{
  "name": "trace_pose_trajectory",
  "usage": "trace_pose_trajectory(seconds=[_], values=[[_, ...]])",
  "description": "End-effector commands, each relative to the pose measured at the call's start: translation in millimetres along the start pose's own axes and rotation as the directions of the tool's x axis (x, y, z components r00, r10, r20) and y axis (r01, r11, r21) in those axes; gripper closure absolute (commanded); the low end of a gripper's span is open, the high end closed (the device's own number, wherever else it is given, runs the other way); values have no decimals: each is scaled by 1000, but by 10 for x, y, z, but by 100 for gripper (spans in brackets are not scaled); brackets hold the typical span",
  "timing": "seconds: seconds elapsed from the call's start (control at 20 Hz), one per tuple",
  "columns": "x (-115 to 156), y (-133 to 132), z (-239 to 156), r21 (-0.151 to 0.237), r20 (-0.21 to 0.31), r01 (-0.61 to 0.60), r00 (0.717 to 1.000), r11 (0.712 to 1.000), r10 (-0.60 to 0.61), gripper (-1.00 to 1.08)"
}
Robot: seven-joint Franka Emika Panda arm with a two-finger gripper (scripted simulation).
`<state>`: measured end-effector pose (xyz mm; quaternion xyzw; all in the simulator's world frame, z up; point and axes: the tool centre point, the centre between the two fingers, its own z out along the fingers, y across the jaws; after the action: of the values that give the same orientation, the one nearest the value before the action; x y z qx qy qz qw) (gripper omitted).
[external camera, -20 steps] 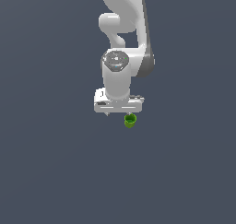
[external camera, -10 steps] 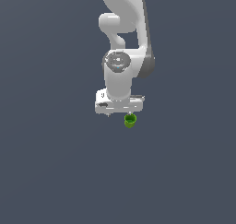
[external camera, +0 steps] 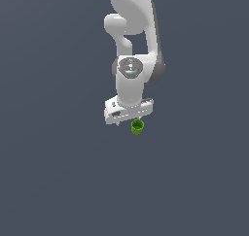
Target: Pick up the object and move it to a goal position.
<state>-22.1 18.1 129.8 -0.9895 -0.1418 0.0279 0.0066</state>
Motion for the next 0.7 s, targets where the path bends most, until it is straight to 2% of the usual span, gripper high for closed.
trace_pose_trajectory(seconds=[0.0,0.3,0.65], values=[[2,-52,47,-5,-4,79,997,997,-79,-92],[3,-186,159,-18,-14,273,962,962,-273,-92],[0,-345,276,-34,-22,477,878,878,-477,-92]])
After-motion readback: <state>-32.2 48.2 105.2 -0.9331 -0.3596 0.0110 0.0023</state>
